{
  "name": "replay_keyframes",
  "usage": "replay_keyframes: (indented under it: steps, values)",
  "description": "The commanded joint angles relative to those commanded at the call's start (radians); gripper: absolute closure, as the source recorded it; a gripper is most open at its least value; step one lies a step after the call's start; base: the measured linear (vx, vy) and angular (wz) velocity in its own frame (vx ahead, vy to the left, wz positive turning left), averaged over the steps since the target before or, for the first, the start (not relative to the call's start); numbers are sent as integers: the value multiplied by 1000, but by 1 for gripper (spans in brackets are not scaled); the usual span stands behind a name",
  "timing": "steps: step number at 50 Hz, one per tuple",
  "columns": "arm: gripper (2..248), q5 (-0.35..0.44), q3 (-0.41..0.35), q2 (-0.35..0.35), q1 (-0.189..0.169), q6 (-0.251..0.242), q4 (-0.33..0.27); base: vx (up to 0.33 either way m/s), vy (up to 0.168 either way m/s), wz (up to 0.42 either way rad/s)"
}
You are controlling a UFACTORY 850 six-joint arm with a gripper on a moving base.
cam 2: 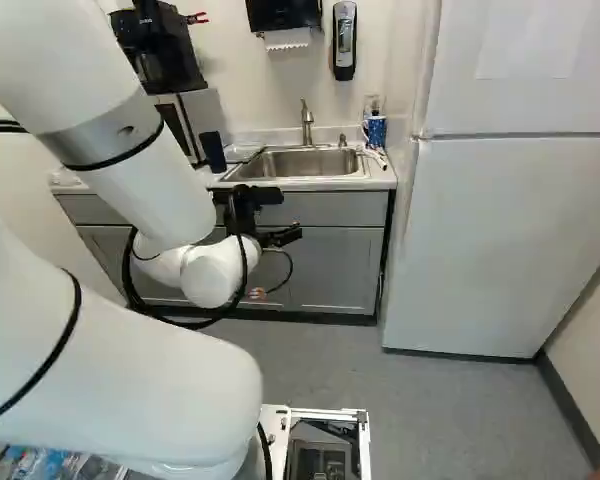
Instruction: Rinse the cup and place it in the tray
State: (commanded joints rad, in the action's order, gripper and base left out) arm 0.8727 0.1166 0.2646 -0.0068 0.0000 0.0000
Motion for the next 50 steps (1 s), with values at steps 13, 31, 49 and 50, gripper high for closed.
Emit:
replay_keyframes:
  steps: [13, 31, 49, 50]
  values:
    - [3, 0, 25, 9, 0, 0, 0, 0, 0, 0]
    - [3, 0, 50, 33, 0, 0, 0, 0, 0, 0]
    - [3, 0, 81, 49, 0, 0, 0, 0, 0, 0]
    - [3, 0, 83, 49, 0, 0, 0, 0, 0, 0]
